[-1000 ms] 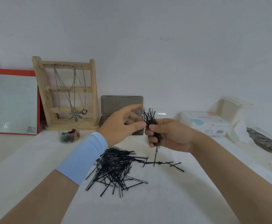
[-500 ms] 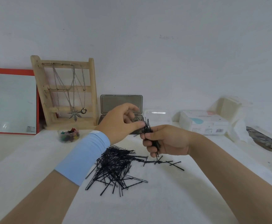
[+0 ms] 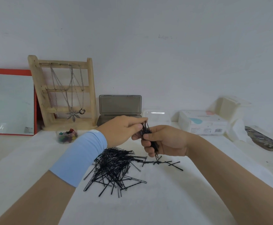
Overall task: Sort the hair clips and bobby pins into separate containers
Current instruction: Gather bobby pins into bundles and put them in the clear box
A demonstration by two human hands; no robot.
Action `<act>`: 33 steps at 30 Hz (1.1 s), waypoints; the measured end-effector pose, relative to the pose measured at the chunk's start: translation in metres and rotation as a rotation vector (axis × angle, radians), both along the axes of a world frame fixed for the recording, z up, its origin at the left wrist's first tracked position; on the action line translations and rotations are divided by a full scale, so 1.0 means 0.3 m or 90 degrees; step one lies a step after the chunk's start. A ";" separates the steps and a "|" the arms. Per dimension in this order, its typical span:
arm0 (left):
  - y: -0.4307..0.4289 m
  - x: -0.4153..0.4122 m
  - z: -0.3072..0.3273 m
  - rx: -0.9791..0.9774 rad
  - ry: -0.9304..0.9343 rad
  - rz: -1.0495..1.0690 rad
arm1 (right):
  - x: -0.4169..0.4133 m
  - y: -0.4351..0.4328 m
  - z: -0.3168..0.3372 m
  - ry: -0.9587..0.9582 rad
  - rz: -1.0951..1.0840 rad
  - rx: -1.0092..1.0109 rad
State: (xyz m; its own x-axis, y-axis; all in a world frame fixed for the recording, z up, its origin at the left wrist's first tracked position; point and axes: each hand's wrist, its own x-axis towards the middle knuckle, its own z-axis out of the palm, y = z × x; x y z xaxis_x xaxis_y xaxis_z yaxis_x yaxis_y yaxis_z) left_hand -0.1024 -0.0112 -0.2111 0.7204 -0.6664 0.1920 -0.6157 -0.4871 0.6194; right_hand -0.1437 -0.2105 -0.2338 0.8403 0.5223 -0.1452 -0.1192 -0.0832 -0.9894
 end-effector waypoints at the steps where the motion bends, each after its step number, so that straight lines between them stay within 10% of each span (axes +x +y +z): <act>1: 0.007 0.000 0.005 0.037 -0.010 0.012 | 0.000 0.000 -0.004 0.003 0.002 -0.002; 14: -0.042 -0.009 -0.024 -0.035 0.154 0.010 | 0.006 -0.001 -0.023 0.008 -0.020 0.056; 23: -0.095 -0.029 -0.039 -0.504 0.809 0.005 | 0.037 0.009 0.034 -0.162 -0.299 0.328; 33: -0.087 -0.020 -0.036 -0.812 1.005 -0.077 | 0.047 0.032 -0.010 -0.279 -0.340 0.017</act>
State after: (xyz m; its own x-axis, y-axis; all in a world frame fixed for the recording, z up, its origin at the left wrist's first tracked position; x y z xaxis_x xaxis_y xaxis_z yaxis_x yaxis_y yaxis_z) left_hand -0.1085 -0.0374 -0.2218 0.6663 -0.7347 -0.1274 0.7051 0.5652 0.4283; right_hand -0.1296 -0.2011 -0.2369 0.9618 0.0184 0.2732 0.2737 -0.0999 -0.9566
